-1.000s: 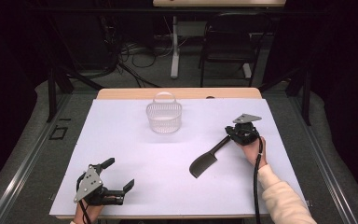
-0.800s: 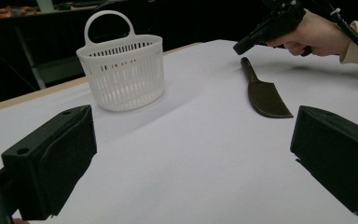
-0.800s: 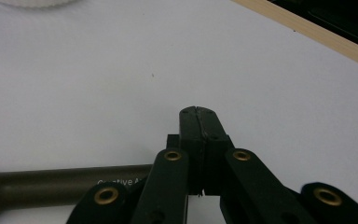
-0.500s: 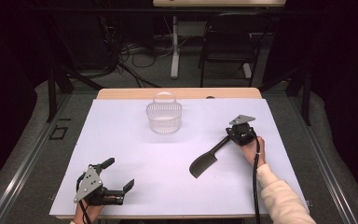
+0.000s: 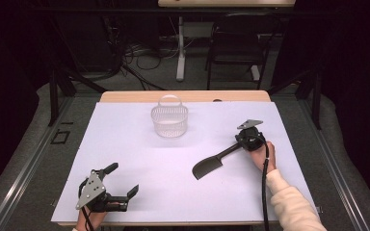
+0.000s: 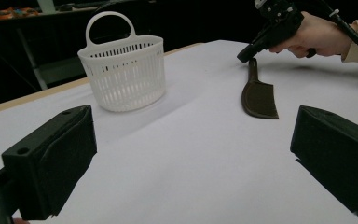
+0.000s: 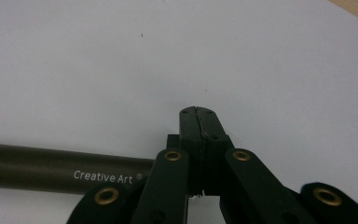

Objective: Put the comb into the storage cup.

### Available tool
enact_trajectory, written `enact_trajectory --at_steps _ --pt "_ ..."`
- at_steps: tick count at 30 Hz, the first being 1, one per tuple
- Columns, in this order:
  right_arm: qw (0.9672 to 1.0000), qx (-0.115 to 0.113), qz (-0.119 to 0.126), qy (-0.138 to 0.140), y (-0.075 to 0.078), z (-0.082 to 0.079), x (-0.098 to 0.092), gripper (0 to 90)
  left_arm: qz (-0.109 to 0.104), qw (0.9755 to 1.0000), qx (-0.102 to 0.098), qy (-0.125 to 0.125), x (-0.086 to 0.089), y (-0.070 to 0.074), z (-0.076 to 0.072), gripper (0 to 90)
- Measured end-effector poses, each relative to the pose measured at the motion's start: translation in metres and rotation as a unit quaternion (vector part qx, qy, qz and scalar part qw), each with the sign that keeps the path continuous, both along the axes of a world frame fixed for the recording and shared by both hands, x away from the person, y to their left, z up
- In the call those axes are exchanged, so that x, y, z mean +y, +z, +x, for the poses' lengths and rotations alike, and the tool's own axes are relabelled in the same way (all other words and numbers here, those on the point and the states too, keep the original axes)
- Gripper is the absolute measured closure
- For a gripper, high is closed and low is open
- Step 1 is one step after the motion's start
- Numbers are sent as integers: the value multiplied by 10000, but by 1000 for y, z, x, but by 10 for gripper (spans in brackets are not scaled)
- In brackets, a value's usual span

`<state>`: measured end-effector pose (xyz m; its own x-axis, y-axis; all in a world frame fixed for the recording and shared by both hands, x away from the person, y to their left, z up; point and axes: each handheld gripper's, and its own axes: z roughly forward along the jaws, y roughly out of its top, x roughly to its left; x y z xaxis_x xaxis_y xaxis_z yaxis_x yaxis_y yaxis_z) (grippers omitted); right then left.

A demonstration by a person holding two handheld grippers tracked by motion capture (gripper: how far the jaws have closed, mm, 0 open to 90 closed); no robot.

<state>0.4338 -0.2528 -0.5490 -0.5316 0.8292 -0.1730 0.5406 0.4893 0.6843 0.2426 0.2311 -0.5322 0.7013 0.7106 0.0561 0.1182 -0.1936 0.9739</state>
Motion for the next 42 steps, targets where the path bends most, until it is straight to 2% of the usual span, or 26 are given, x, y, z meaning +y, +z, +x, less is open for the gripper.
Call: enact_trajectory --at_steps 26,42 --pt "9995 325 15 -55 4 -6 -2 900 -10 10000 -5 16 0 0 0 4" --pt "9983 589 -57 1 5 -18 -8 900 -23 10000 -4 25 1 0 0 4"
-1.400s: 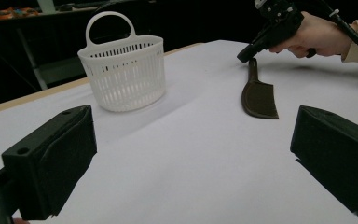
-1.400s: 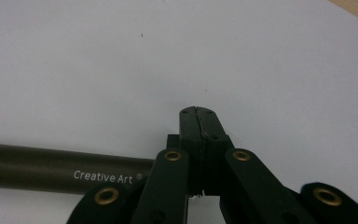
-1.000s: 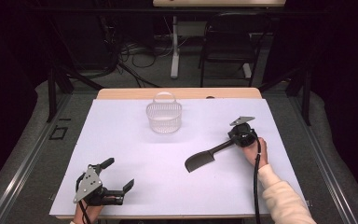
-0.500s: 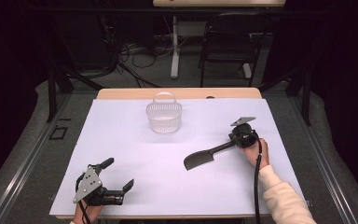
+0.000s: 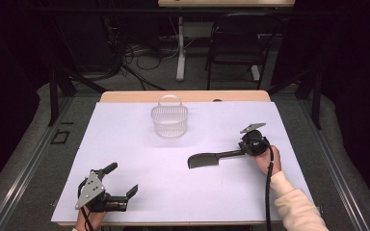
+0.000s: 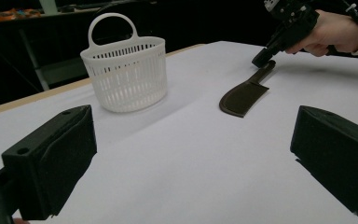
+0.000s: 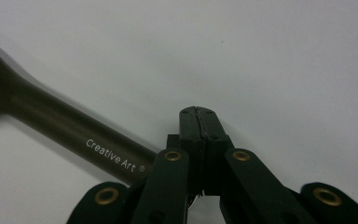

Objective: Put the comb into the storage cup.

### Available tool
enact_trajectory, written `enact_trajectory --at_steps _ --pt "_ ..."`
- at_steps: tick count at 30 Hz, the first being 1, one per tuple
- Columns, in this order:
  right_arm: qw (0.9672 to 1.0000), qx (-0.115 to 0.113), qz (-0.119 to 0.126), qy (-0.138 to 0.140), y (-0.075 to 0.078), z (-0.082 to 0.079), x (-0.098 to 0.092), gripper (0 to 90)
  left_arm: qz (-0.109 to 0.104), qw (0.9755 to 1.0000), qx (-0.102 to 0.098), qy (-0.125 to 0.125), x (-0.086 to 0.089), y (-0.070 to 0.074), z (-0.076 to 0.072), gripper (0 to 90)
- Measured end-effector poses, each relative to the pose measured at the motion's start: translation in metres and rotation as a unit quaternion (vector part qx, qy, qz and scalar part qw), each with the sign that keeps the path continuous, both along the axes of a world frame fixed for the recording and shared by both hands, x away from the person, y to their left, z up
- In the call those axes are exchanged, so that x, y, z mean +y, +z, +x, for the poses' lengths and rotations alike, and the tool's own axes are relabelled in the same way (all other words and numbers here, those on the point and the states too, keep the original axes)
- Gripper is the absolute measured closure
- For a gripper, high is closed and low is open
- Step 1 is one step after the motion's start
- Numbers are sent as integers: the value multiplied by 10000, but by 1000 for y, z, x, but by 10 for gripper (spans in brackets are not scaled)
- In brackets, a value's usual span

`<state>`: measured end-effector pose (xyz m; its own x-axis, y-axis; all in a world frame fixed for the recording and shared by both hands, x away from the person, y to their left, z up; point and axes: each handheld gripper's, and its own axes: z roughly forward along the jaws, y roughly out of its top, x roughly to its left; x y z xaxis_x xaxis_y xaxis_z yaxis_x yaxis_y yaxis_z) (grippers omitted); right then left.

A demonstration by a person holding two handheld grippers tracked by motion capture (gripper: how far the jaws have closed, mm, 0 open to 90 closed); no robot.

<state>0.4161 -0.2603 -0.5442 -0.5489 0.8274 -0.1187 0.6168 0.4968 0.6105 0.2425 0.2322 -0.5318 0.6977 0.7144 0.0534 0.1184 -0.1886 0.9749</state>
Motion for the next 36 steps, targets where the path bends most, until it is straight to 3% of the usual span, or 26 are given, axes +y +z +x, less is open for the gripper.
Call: enact_trajectory --at_steps 23,36 --pt "9996 251 -62 58 5 -11 1 900 -29 10000 -2 -6 0 0 0 4" --pt "9990 379 -103 228 6 -21 4 900 -24 10000 -21 4 0 0 0 4"
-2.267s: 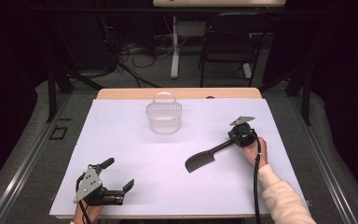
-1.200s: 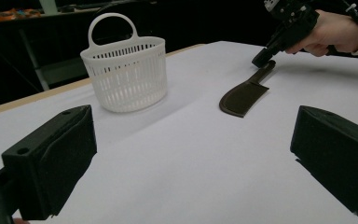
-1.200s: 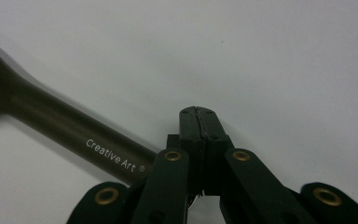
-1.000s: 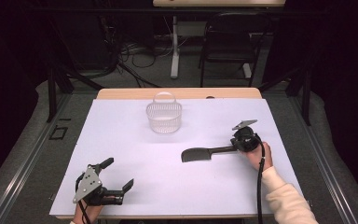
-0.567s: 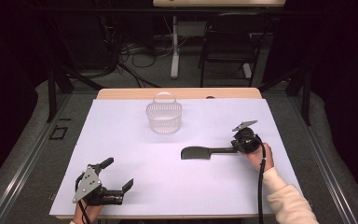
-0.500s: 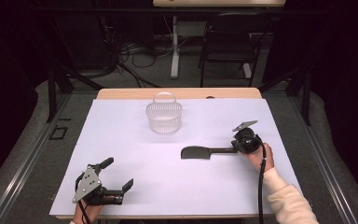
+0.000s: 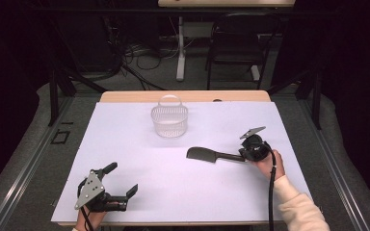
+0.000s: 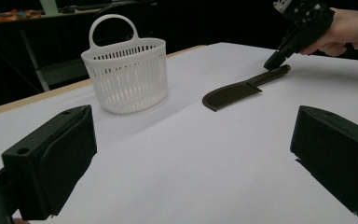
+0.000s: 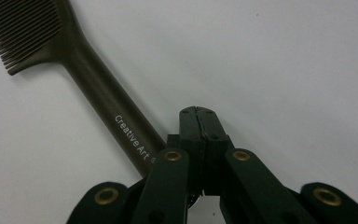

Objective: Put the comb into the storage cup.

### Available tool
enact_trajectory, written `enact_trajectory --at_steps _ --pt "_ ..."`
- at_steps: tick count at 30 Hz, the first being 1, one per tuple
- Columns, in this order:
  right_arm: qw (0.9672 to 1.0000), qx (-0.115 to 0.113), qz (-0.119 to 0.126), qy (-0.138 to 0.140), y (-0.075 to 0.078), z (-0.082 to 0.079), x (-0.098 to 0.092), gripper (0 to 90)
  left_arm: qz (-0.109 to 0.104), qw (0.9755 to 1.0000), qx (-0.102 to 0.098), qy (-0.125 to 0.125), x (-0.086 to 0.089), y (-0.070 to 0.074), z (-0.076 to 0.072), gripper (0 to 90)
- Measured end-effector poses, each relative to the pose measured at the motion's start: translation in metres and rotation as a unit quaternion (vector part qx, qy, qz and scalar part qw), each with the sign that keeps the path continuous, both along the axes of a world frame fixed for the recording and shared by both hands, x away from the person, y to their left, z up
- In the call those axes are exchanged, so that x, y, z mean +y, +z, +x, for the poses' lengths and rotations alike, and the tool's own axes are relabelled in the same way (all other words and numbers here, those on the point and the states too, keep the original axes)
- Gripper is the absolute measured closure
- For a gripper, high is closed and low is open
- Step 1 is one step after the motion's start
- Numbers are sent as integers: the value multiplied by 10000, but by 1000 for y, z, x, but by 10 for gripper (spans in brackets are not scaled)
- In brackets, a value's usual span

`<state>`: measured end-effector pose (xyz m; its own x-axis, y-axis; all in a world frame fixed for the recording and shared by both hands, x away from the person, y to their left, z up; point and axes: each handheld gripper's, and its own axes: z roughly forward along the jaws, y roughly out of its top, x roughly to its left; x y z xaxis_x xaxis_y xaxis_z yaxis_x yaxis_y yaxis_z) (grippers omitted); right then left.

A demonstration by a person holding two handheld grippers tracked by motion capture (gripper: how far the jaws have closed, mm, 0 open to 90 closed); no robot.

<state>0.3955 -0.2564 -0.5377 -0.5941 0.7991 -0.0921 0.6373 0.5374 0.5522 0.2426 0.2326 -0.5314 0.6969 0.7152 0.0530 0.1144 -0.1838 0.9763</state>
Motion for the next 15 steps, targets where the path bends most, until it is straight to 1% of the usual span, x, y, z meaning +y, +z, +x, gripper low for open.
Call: enact_trajectory --at_steps 12,13,15 --pt "9999 110 -17 65 0 -6 0 900 9 10000 2 -8 0 0 0 4" --pt "9998 152 -44 122 0 -7 0 900 12 10000 -1 -8 -1 0 0 4" --pt "9998 165 -43 123 0 -7 0 900 -9 10000 9 -1 -1 0 0 4"
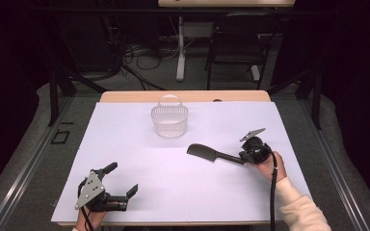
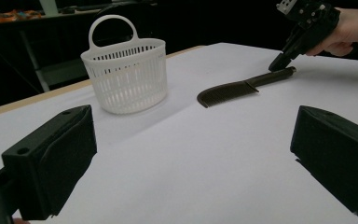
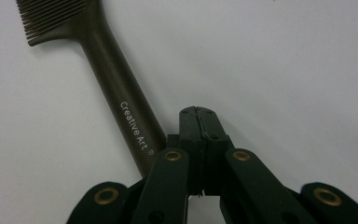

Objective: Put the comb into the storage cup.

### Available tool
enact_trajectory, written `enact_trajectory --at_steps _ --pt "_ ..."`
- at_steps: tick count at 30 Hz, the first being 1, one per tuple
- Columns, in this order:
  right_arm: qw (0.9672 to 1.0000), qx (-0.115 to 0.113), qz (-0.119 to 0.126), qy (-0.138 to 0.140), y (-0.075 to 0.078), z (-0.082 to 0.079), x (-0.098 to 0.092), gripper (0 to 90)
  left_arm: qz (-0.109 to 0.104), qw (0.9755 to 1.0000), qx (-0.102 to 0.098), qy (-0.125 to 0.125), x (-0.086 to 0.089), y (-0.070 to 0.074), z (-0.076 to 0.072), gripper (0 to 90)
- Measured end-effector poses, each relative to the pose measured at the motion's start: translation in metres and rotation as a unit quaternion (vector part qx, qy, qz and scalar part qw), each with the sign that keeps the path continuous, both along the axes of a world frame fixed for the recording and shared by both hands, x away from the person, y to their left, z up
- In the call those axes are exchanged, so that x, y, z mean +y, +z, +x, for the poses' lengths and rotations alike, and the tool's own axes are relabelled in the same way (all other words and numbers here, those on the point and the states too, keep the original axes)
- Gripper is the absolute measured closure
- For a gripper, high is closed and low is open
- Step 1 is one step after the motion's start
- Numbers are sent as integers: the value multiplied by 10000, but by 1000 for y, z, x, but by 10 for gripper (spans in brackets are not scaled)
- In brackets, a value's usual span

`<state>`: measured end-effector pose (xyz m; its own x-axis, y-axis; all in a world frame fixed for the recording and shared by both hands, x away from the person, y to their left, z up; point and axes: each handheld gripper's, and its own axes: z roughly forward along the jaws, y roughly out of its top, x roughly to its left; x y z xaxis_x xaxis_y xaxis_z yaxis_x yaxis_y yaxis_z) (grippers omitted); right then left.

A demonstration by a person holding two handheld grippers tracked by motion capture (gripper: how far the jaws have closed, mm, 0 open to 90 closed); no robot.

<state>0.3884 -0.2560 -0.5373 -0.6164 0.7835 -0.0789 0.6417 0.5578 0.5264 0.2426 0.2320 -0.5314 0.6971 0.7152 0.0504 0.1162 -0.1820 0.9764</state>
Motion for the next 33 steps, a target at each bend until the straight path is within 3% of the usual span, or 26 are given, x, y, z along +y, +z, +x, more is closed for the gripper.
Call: enact_trajectory --at_steps 33 --pt "9994 224 -135 247 3 -12 6 900 18 10000 -30 -2 0 1 -1 4"
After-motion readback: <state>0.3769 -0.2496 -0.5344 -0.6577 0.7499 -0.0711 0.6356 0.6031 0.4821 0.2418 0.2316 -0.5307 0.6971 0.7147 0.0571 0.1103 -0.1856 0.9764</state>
